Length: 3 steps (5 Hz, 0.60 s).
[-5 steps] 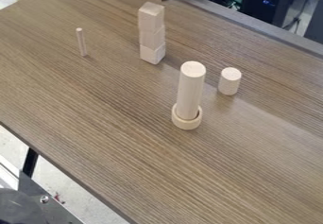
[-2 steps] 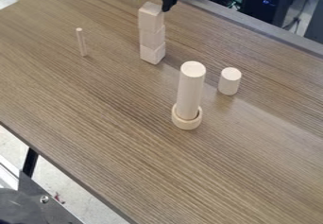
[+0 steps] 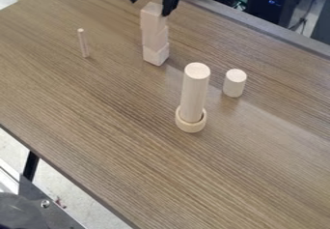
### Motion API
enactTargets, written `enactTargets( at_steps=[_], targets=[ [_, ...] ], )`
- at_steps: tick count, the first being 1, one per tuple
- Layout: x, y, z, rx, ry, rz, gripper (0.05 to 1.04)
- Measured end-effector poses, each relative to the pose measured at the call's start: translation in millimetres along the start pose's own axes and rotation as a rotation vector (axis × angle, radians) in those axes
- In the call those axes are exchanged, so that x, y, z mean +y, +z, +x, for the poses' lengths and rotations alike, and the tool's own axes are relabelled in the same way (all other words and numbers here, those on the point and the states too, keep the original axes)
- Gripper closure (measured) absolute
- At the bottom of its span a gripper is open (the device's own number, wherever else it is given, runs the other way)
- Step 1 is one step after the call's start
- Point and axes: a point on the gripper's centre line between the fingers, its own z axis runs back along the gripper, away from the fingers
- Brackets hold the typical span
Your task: Remove a block from the tower and cubes and put it on the left
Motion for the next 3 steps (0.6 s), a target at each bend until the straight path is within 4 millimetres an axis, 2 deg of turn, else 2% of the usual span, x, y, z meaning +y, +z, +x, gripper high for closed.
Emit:
enactTargets(
  at_steps=[1, 2, 3],
  targets=[
    [1.1, -5.6, -8.7, 0.037, -0.001, -0.005, 0.437],
    [3.6, -6.9, -14.7, 0.05, 0.001, 0.001, 0.529],
    [2.9, -6.0, -16.5, 0.048, -0.015, -0.002, 0.529]
  ],
)
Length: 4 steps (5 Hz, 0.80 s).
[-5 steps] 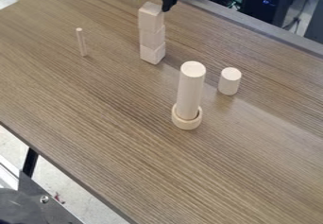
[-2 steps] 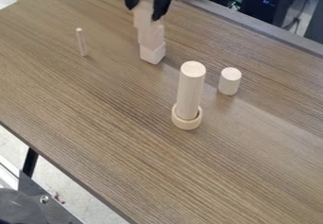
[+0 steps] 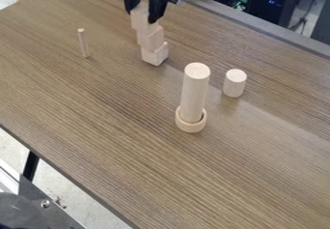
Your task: Remove a block from the tower and cubes and put it on the left
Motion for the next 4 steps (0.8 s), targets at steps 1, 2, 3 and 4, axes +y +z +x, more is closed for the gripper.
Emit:
enactTargets(
  at_steps=[1, 2, 3, 4],
  targets=[
    [0.3, 0.2, -3.3, 0.012, 0.014, -0.045, 0.529],
    [1.4, 2.9, -2.6, 0.009, 0.028, -0.073, 0.529],
    [3.5, 5.1, -0.8, -0.008, 0.036, -0.084, 0.529],
    [4.2, 13.7, 0.2, -0.034, 0.041, -0.09, 0.529]
  ],
)
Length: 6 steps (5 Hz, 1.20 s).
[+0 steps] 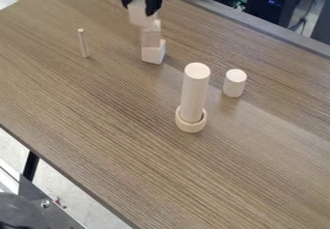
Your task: Remove a block from the tower and cubes and put it on the left
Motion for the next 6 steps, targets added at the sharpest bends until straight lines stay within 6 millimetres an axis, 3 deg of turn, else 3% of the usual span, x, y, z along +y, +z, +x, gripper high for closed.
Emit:
enactTargets(
  at_steps=[1, 3, 6],
  targets=[
    [0.5, 6.2, 6.3, -0.027, 0.006, -0.008, 0.529],
    [23.0, 13.8, 27.7, -0.088, 0.077, 0.058, 0.529],
    [61.1, -35.0, 72.2, -0.025, 0.22, 0.17, 0.529]
  ],
)
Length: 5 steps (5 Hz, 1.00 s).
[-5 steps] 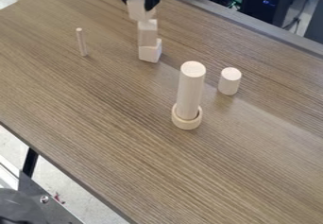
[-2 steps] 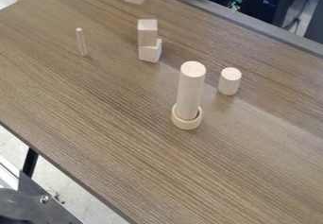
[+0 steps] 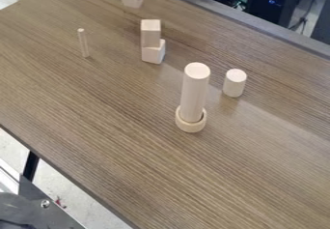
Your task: Remove a block from the tower and cubes and put it on the left
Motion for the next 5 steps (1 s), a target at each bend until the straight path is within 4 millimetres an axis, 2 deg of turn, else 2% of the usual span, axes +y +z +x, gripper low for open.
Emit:
enactTargets(
  at_steps=[2, 3, 4, 5],
  targets=[
    [3.5, -30.3, 4.2, 0.063, -0.004, 0.058, 0.529],
    [5.1, -34.3, 0.8, 0.079, -0.002, 0.058, 0.529],
    [5.9, -39.5, -7.9, 0.119, 0.008, 0.056, 0.459],
    [6.2, -48.0, -19.7, 0.165, 0.018, 0.046, 0.166]
  ],
)
